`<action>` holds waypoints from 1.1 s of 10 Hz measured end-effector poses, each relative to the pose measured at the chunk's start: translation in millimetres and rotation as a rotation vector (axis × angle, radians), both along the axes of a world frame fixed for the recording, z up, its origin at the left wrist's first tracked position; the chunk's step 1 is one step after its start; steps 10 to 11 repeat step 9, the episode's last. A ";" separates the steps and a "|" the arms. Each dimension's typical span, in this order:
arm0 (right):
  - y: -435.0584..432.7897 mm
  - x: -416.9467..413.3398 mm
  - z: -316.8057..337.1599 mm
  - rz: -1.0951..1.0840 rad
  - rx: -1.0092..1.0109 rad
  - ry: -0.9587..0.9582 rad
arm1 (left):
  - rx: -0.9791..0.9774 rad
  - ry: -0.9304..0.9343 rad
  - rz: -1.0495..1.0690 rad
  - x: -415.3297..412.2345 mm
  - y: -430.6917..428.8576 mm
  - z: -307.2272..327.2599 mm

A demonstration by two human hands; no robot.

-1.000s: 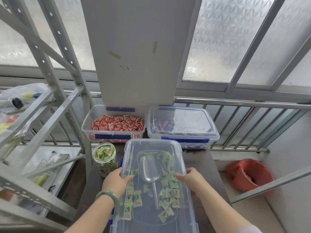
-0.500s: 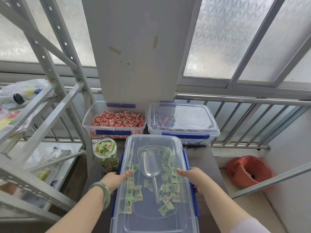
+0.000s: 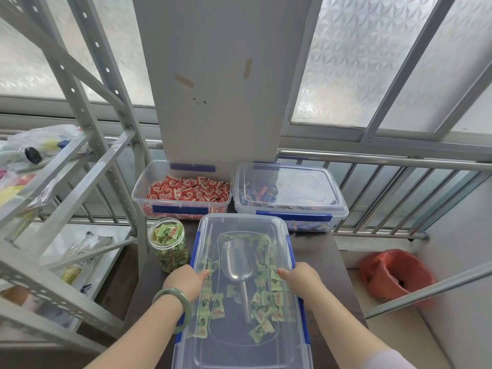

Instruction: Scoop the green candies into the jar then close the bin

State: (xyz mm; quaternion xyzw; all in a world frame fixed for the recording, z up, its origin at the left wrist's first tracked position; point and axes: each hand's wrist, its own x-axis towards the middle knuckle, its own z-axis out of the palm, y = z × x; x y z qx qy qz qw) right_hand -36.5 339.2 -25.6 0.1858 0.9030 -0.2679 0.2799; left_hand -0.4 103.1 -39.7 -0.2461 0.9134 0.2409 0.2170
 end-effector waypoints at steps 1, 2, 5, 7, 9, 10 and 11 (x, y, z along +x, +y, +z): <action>-1.6 1.1 1.6 -0.012 0.033 -0.001 | -0.051 -0.014 -0.024 -1.9 1.4 -1.8; -0.7 2.3 2.0 -0.006 0.034 0.004 | -0.076 -0.034 -0.029 -2.5 3.2 -0.4; -1.4 4.1 8.9 0.115 0.105 -0.004 | -0.135 -0.052 -0.067 -5.4 1.1 3.6; -5.0 -2.0 22.7 0.313 0.243 -0.052 | -0.194 -0.071 -0.232 -5.7 -0.9 15.2; 6.1 -11.9 52.6 0.318 0.228 -0.113 | -0.115 -0.031 -0.230 -13.5 -19.9 46.2; 6.1 -11.9 52.6 0.318 0.228 -0.113 | -0.115 -0.031 -0.230 -13.5 -19.9 46.2; 6.1 -11.9 52.6 0.318 0.228 -0.113 | -0.115 -0.031 -0.230 -13.5 -19.9 46.2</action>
